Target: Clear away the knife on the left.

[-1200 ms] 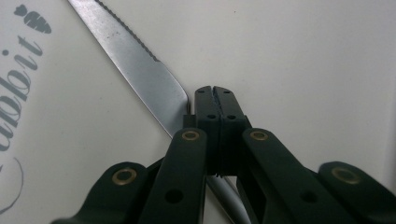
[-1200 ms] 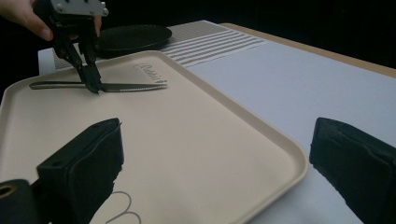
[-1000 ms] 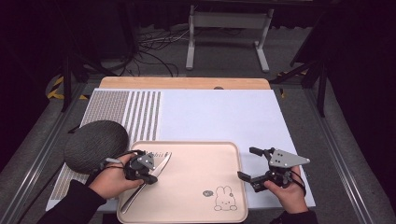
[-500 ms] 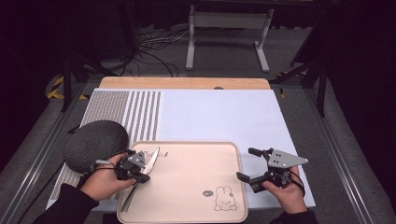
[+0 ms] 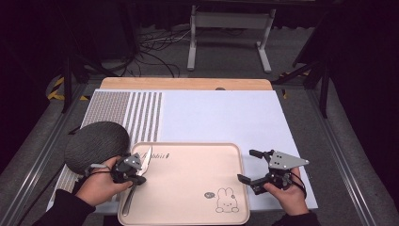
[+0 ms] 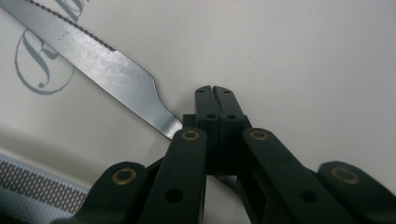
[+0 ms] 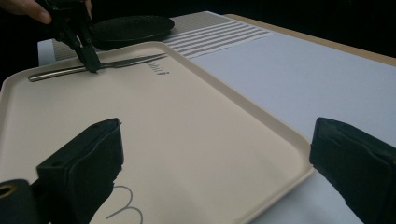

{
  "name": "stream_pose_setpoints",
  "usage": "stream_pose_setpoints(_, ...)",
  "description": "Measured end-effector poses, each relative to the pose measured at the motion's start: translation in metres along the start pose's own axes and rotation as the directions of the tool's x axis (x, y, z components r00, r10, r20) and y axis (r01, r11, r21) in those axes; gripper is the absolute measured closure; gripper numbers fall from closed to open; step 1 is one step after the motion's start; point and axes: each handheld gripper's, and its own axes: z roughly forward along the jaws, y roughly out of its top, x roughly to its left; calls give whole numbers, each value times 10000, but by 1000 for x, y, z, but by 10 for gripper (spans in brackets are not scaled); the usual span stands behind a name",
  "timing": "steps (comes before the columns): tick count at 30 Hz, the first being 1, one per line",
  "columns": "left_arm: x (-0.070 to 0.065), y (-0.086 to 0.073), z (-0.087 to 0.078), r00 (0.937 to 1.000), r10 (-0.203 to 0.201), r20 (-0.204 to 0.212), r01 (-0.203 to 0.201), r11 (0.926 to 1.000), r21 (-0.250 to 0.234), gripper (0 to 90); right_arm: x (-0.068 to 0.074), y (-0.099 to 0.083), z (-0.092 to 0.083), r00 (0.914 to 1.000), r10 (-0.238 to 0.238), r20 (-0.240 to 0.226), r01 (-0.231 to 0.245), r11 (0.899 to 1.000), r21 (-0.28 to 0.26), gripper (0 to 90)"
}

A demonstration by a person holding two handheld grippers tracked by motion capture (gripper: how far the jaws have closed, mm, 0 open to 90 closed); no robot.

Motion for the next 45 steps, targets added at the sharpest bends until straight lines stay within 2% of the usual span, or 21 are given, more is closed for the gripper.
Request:
stream_pose_setpoints(10,1,-8,-3,9992,-398,16,399,9991,-111,900,0,0,0,10000,-17,3,17,10000,4,38)
stream_pose_setpoints(11,1,-10,-3,9984,-570,-9,570,9982,-184,900,0,0,0,10000,-20,2,20,10000,1,38)
stream_pose_setpoints(20,2,-18,-6,9942,-1074,88,1076,9935,-358,900,0,0,0,10000,-33,37,33,10000,-33,38)
stream_pose_setpoints(34,4,-19,-6,9914,-1289,227,1296,9909,-353,900,1,1,1,10000,-32,90,32,10000,-58,38)
stream_pose_setpoints(43,5,-18,-6,9918,-1226,367,1237,9919,-299,900,1,1,-1,9999,-43,121,44,9999,-101,39)
stream_pose_setpoints(45,5,-17,-8,9920,-1209,351,1223,9916,-411,865,1,1,-1,9999,-43,130,45,9999,-104,39)
